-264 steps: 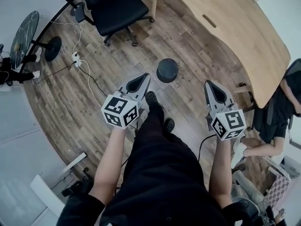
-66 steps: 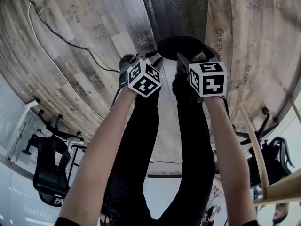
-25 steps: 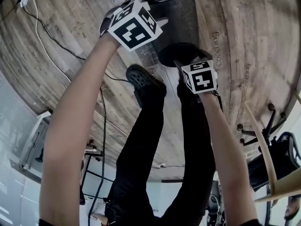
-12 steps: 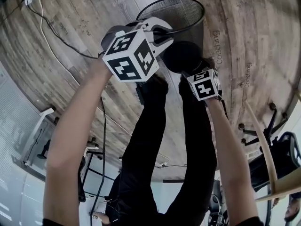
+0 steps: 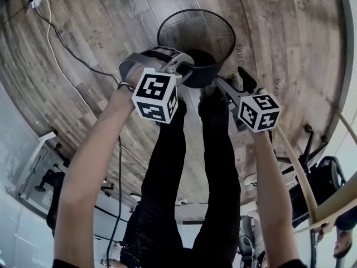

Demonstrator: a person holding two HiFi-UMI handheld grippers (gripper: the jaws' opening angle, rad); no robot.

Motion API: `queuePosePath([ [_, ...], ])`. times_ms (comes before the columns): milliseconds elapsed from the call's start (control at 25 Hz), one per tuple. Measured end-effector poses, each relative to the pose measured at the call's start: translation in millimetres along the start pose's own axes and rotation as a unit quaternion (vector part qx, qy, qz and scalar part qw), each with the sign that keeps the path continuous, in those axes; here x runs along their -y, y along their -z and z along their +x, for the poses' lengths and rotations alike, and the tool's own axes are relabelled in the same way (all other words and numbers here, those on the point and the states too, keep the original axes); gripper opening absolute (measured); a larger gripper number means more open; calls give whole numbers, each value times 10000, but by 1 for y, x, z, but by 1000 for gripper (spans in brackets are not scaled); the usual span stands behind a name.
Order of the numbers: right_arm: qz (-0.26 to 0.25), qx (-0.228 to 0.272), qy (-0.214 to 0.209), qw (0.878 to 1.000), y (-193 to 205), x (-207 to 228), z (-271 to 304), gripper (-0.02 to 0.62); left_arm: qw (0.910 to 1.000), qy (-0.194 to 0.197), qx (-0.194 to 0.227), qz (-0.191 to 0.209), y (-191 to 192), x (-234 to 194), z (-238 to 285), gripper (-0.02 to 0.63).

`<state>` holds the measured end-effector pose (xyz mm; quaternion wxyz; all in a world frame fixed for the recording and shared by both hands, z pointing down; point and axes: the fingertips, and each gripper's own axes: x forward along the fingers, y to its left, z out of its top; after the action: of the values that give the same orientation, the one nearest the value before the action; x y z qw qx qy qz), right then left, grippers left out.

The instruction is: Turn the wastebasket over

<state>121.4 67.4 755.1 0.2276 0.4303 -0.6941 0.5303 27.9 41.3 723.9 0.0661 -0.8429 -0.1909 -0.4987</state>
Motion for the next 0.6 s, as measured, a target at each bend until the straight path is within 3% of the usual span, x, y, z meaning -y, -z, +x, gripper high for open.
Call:
queuePosePath([
  [280, 863, 992, -363, 9907, -82, -4, -19, 354, 9957, -767, -501, 166, 12, -1, -4, 48],
  [360, 1064, 990, -565, 9878, -86, -16, -10, 279, 9956, -774, -515, 111, 13, 7, -1, 48],
  [480, 1059, 713, -661, 9896, -73, -27, 8, 258, 9964, -708, -455, -36, 12, 21, 6, 48],
  [600, 538, 305, -197, 9979, -52, -25, 18, 92, 9978, -528, -373, -116, 7, 37, 18, 48],
])
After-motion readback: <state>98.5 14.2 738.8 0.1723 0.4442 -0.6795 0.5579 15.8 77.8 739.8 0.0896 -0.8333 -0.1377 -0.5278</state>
